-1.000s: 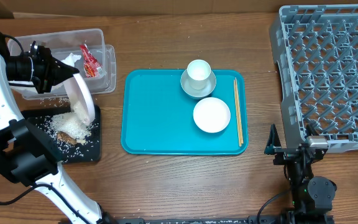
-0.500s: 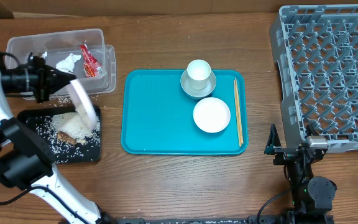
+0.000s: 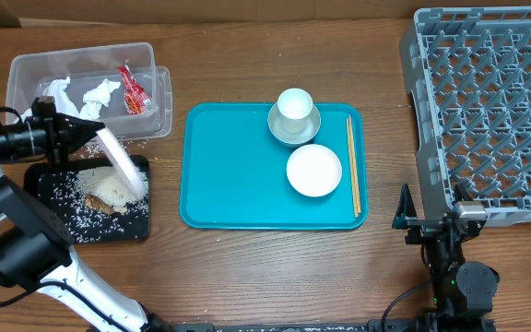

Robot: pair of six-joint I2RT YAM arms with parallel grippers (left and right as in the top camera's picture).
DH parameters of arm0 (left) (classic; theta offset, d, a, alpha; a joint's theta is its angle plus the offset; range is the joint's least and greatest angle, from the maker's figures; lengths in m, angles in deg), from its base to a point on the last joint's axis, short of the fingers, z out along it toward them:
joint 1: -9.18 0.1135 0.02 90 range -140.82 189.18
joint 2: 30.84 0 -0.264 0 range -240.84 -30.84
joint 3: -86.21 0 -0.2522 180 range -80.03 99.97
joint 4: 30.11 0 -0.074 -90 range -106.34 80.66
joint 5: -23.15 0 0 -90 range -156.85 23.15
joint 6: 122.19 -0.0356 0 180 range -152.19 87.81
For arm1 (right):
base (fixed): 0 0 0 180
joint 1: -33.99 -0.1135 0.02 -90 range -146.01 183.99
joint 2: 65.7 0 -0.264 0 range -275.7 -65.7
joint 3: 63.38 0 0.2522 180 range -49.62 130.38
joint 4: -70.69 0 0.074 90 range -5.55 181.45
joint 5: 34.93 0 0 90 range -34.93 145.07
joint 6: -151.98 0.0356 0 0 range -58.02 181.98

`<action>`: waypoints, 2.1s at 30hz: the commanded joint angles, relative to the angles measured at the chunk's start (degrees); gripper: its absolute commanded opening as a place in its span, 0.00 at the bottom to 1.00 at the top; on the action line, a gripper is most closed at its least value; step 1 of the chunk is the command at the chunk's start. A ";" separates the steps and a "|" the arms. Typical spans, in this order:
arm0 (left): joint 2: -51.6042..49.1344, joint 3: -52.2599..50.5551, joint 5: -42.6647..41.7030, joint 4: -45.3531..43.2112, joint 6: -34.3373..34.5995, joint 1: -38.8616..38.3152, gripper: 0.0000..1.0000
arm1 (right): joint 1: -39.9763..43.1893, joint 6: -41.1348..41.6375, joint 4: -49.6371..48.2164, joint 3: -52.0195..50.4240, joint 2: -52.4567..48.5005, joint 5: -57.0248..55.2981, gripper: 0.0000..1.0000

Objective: Sort waste into correct bins and load items into the dishwasher
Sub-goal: 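Tip the plate further to dump rice and scrap onto the black tray, then carry the white plate right and set it on the teal tray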

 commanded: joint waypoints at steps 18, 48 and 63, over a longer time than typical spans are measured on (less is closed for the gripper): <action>4.31 -1.36 -6.45 0.22 -6.75 5.95 0.04 | -0.02 -0.22 -0.33 -0.59 0.46 -0.35 1.00; 24.63 -4.04 0.50 0.17 -8.66 -3.65 0.04 | -0.02 -0.22 -0.33 -0.59 0.46 -0.35 1.00; 16.63 -4.07 56.37 -16.00 21.14 -59.45 0.04 | -0.02 -0.22 -0.33 -0.59 0.46 -0.35 1.00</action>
